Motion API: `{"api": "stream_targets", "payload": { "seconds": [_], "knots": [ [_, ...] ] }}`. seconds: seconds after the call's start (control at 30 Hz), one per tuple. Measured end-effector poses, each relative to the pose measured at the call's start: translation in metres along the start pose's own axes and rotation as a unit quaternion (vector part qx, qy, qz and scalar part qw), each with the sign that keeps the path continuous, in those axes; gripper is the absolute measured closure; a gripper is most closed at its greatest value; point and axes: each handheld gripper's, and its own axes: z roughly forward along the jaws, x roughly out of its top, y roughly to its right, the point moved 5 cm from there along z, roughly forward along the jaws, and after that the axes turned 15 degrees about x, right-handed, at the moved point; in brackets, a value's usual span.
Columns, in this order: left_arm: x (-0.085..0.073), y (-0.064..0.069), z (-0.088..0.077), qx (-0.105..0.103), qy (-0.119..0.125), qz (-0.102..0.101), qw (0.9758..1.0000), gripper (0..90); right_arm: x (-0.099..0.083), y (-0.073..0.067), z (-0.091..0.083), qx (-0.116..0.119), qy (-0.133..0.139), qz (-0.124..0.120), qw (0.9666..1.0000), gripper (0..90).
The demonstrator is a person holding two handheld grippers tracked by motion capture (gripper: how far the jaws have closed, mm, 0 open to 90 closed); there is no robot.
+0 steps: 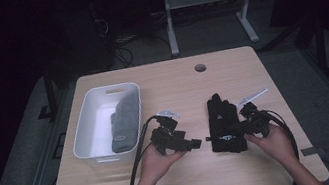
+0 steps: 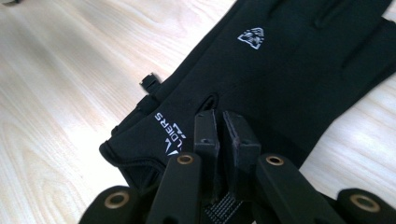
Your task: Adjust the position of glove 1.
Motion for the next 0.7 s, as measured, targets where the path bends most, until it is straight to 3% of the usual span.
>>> {"api": "stream_targets", "payload": {
  "seconds": [0.1, 0.17, 0.33, 0.4, 0.5, 0.53, 0.7],
  "knots": [
    [0.0, 0.001, 0.002, 0.0, -0.003, 0.0, 1.0, 22.7, 0.001, -0.003, 0.003, 0.013, -0.003, -0.002, 0.9999, 80.2],
    [0.001, 0.002, 0.005, 0.0, -0.004, 0.001, 1.0, 22.8, 0.003, -0.006, 0.003, 0.02, -0.003, -0.005, 0.9998, 72.9],
    [0.002, 0.006, 0.015, -0.001, -0.007, 0.001, 1.0, 22.8, 0.013, 0.0, -0.014, 0.001, 0.032, 0.007, 0.9995, 49.8],
    [0.003, 0.008, 0.02, -0.001, -0.01, 0.003, 0.9999, 22.8, 0.018, 0.006, -0.021, -0.005, 0.046, 0.014, 0.9988, 45.3],
    [0.004, 0.01, 0.027, -0.001, -0.011, 0.0, 0.9999, 23.3, 0.021, 0.014, -0.027, -0.011, 0.062, 0.02, 0.9978, 40.6],
    [0.004, 0.01, 0.029, -0.001, -0.013, 0.0, 0.9999, 23.4, 0.022, 0.018, -0.028, -0.011, 0.059, 0.031, 0.9977, 39.8],
    [0.006, 0.014, 0.042, -0.007, -0.016, -0.008, 0.9998, 23.5, 0.024, 0.032, -0.027, -0.016, 0.059, 0.04, 0.9973, 37.1]
  ]
}}
